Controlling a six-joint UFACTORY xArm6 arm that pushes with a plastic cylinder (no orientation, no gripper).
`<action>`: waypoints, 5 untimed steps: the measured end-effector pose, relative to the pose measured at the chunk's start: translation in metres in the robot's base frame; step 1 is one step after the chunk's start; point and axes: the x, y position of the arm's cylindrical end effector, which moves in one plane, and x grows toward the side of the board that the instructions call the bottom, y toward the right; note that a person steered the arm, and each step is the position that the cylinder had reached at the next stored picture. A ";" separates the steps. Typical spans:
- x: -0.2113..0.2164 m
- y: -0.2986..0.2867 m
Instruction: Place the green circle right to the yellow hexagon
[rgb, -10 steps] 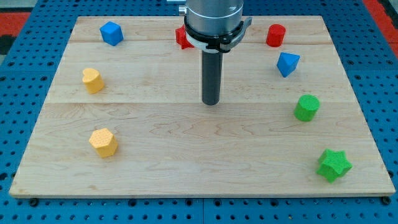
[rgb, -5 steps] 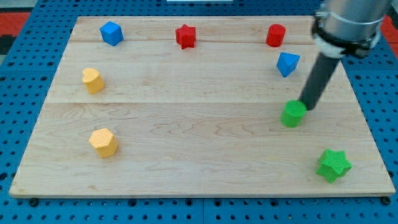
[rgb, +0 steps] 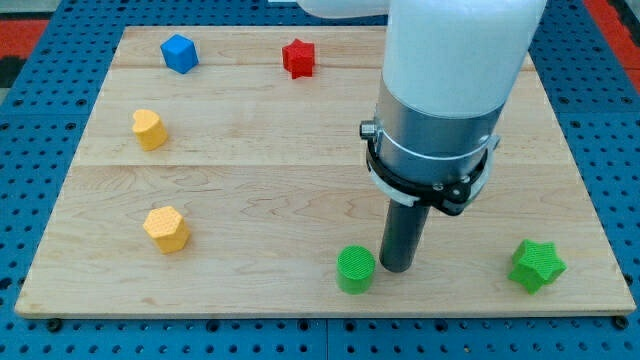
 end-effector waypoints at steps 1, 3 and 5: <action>0.010 0.000; 0.038 -0.041; 0.030 -0.086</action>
